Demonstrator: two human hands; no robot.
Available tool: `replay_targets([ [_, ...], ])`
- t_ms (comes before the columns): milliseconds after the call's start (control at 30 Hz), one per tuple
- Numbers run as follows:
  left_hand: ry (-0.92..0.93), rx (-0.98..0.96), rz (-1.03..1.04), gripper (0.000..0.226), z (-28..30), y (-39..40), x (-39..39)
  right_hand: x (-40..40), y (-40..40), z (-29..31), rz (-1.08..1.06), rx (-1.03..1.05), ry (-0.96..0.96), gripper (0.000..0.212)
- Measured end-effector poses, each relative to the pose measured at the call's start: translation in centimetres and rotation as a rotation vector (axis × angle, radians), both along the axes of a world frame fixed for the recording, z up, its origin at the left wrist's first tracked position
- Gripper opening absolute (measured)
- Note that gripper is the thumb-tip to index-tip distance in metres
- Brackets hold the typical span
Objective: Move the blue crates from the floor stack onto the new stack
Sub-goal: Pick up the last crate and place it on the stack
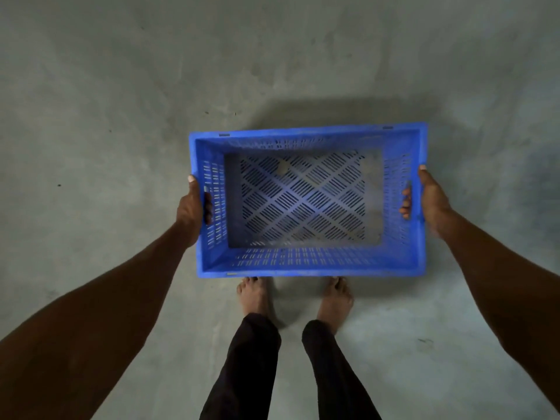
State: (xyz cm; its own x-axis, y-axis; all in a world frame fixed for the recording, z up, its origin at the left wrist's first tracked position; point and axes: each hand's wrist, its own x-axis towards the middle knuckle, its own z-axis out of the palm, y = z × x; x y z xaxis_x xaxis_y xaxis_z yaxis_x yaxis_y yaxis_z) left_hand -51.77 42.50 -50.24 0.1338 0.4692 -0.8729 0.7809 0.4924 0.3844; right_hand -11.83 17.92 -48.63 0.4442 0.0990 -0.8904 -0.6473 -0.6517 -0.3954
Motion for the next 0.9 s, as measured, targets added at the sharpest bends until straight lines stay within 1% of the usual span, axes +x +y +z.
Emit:
replay_targets([
  [33, -0.043, -0.006, 0.149, 0.066, 1.4, 1.6, 0.6, 0.0, -0.2, 1.6, -0.021, 0.022, 0.01, 0.057],
  [67, -0.08, -0.032, 0.249, 0.068, 3.5, 3.4, 1.3, 0.1, -0.5, 3.5, -0.04, 0.049, 0.019, 0.053],
  [133, -0.149, -0.006, 0.339, 0.067, 8.4, 7.0, 2.1, 0.7, -1.3, 8.0, -0.088, 0.121, 0.032, 0.049],
  [200, -0.231, -0.038, 0.329, 0.065, 13.6, 7.0, 2.6, 1.4, -2.2, 13.9, -0.104, 0.196, 0.028, 0.048],
  [267, -0.363, -0.101, 0.305, 0.064, 20.7, 6.8, 3.0, 1.7, -2.8, 20.9, -0.104, 0.271, -0.002, 0.046],
  [367, -0.475, -0.063, 0.282, 0.066, 32.6, 7.7, 4.4, 1.6, -2.8, 31.9, -0.108, 0.316, -0.065, 0.042],
  [433, -0.528, -0.023, 0.263, 0.063, 39.9, 7.7, 4.8, 1.7, -2.8, 38.8, -0.137, 0.347, -0.102, 0.041],
  [567, -0.511, 0.074, 0.226, 0.058, 54.2, 7.3, 5.2, 1.1, -3.3, 52.5, -0.119, 0.349, -0.16, 0.042],
  [667, -0.503, 0.16, 0.215, 0.058, 63.2, 6.5, 5.2, 0.5, -4.0, 61.3, -0.119, 0.356, -0.19, 0.042],
  [800, -0.502, 0.236, 0.212, 0.065, 72.5, 4.7, 4.9, -0.4, -5.9, 70.6, -0.112, 0.367, -0.222, 0.041],
  [900, -0.529, 0.269, 0.197, 0.072, 77.2, 3.5, 4.9, -0.9, -7.6, 75.4, -0.11, 0.384, -0.248, 0.04],
])
